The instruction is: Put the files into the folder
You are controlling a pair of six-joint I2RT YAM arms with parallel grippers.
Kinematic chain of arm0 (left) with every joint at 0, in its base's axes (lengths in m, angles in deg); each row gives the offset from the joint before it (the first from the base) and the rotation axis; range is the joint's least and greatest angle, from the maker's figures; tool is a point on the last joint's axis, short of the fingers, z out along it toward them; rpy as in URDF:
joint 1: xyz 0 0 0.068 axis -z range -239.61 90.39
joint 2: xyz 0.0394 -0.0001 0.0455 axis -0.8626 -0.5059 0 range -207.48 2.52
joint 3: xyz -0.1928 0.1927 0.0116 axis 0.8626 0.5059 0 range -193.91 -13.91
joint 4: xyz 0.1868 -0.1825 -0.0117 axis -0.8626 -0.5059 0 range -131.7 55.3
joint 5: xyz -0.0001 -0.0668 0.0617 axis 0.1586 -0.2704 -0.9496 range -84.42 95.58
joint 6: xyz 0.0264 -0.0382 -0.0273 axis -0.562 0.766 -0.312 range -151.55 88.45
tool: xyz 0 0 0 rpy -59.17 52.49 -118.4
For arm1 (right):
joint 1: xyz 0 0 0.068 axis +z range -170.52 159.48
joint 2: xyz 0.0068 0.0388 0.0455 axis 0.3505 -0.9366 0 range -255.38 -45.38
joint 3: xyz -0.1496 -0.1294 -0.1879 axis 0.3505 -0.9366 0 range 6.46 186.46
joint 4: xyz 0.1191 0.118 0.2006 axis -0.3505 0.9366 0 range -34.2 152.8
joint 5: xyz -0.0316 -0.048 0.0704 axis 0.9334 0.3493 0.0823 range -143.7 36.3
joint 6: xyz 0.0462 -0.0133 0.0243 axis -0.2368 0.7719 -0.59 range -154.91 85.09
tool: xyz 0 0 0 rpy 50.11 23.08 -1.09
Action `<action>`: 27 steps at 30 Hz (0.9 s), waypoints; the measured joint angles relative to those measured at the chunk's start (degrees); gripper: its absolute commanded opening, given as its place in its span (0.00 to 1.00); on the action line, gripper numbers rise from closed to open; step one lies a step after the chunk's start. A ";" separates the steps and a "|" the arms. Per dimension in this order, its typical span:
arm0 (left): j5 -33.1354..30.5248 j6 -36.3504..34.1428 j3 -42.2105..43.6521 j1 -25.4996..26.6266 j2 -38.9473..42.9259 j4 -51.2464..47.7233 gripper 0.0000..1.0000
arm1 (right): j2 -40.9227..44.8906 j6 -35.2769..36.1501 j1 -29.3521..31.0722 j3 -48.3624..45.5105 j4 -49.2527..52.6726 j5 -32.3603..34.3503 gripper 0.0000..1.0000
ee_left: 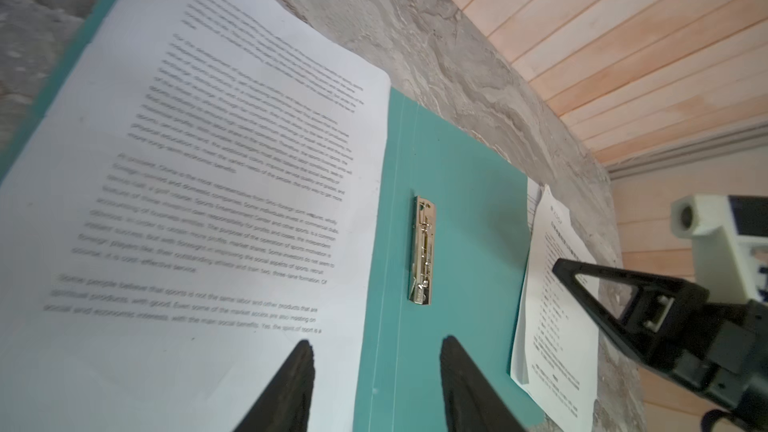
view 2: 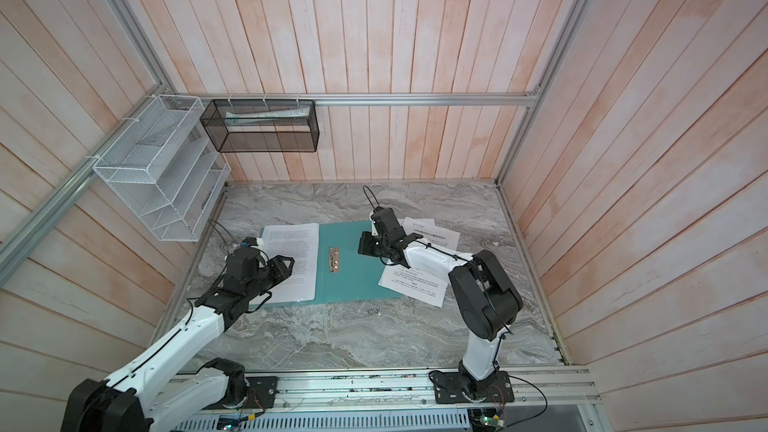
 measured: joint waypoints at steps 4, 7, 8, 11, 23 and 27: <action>-0.04 -2.69 -6.75 2.56 -9.09 -0.48 0.42 | 0.37 4.28 0.20 3.74 3.23 -0.17 0.02; 0.09 -3.52 -5.68 2.56 -10.45 -1.60 0.39 | -0.15 5.86 1.31 6.25 4.22 -1.05 0.08; 0.26 -3.72 -4.48 2.54 -9.99 -2.05 0.38 | -0.63 6.14 1.77 6.93 4.33 -1.42 0.09; 0.96 -3.82 -0.39 2.56 -6.78 -3.78 0.36 | -3.37 6.84 3.76 9.18 4.94 -2.25 0.09; 2.21 -1.95 12.66 2.49 1.73 -5.51 0.27 | -14.91 6.93 9.81 12.11 6.21 -4.92 0.11; 2.47 -1.27 13.99 1.57 0.31 -2.86 0.25 | -15.96 6.08 9.73 12.11 5.64 -5.84 0.11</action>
